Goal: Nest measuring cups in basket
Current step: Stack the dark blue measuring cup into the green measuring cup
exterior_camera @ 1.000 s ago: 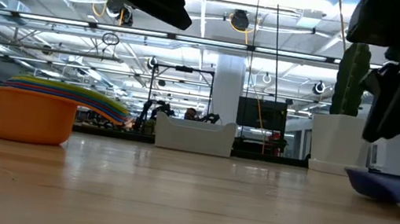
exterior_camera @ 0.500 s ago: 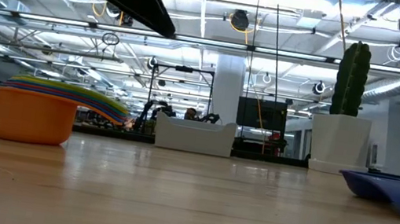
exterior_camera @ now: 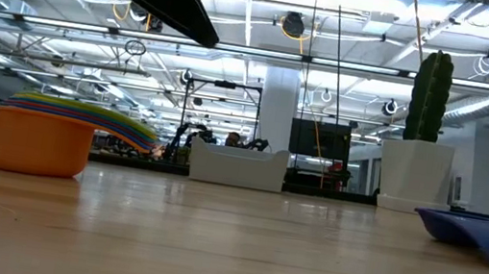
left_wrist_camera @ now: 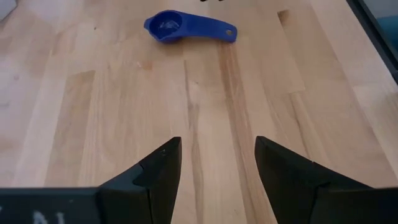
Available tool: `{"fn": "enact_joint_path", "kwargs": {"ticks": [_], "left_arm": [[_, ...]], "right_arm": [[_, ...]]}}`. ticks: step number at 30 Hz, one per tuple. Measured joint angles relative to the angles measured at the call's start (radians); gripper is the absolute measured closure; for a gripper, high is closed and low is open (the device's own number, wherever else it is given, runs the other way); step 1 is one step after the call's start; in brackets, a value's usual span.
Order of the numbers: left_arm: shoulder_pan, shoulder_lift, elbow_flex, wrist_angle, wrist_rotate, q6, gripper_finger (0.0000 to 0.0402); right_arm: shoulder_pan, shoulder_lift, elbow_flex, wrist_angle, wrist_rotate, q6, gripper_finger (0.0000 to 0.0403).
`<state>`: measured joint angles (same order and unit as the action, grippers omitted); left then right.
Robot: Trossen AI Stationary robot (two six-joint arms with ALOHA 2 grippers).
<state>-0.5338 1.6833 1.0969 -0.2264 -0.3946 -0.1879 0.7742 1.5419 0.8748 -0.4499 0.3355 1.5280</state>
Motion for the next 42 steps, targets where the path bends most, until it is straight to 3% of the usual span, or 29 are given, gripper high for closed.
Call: {"fn": "enact_joint_path", "kwargs": {"ticks": [12,21,32,42], "left_arm": [[0.018,0.000,0.000,0.000,0.000,0.003,0.0195],[0.019,0.000,0.000,-0.001,0.000,0.003,0.0195],[0.018,0.000,0.000,0.000,0.000,0.010,0.0195],[0.018,0.000,0.000,0.000,0.000,0.010,0.0195]], "right_arm": [[-0.011,0.024,-0.181,0.427,0.009,-0.047,0.0258],[-0.014,0.026,-0.210,0.438,0.010,-0.026,0.0258],[-0.033,0.028,-0.217,0.430,0.140,-0.138,0.0259],[-0.035,0.024,-0.341,0.531,0.236,-0.083,0.0260]]}}
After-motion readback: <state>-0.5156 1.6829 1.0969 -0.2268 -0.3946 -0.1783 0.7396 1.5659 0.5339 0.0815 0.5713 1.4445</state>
